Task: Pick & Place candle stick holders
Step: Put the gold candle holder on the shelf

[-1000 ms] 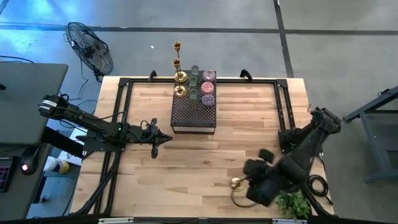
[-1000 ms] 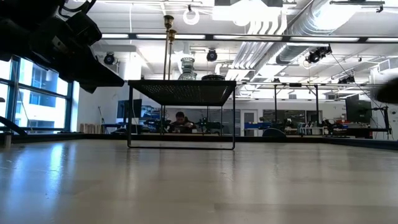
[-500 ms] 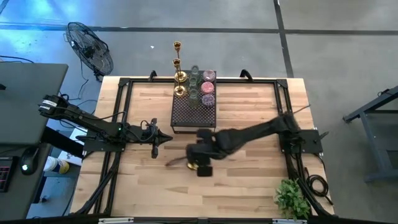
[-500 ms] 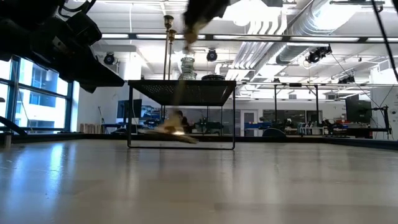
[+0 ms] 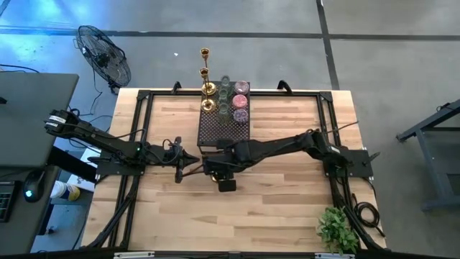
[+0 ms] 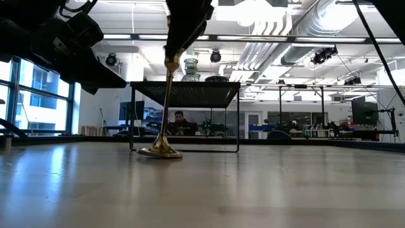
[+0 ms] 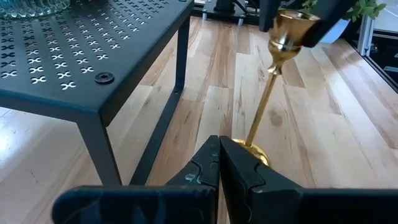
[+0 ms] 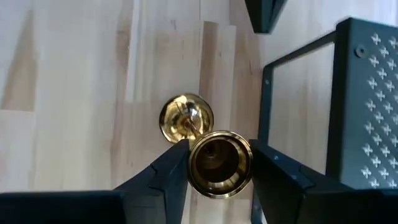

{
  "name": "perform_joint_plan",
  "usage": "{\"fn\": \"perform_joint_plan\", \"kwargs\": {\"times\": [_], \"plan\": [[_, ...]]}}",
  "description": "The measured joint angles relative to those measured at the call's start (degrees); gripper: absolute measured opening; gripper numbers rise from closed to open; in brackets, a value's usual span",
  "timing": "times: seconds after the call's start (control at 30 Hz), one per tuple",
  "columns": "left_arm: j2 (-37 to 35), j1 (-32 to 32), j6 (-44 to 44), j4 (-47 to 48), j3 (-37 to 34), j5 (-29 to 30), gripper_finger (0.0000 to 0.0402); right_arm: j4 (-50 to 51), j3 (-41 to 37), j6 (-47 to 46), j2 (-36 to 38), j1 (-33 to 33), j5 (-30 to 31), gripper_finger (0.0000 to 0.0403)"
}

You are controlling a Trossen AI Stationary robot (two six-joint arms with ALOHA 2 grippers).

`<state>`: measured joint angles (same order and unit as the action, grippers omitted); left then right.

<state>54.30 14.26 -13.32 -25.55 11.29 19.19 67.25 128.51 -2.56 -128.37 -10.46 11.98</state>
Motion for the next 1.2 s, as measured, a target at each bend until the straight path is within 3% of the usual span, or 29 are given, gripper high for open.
{"fn": "perform_joint_plan", "kwargs": {"times": [0.27,0.47,0.6,0.73,0.87,0.97,1.07,1.2], "plan": [[1.3,0.0,-3.5,3.6,0.0,-3.1,0.0002,-2.4,0.0,0.5,0.0,-0.8,4.6,0.0184],[3.7,0.0,-0.3,-1.9,0.0,-3.4,0.0002,-5.1,0.1,1.3,0.2,-0.9,4.0,0.0231],[4.0,0.0,1.3,-3.0,1.0,-3.3,0.0002,-5.4,0.1,2.8,2.7,-1.6,4.1,0.0241],[4.0,0.2,1.5,-3.0,2.3,-3.5,0.0002,-4.1,0.1,4.3,7.2,-4.3,5.1,0.0219],[4.0,2.8,1.3,-1.1,4.6,-5.0,0.0002,-1.7,-1.5,4.0,12.6,-9.6,14.1,0.0154],[4.0,5.7,1.3,2.3,7.3,-2.2,0.0002,-6.7,-10.1,2.6,18.3,-13.7,20.2,0.0085],[4.0,8.1,-0.6,5.4,10.3,0.8,0.0002,-19.5,-25.1,2.8,25.9,-16.3,22.0,0.0019],[5.5,10.6,-6.0,7.9,12.3,4.1,0.0003,-41.5,-47.3,3.1,36.6,-17.6,21.4,0.0024]]}}
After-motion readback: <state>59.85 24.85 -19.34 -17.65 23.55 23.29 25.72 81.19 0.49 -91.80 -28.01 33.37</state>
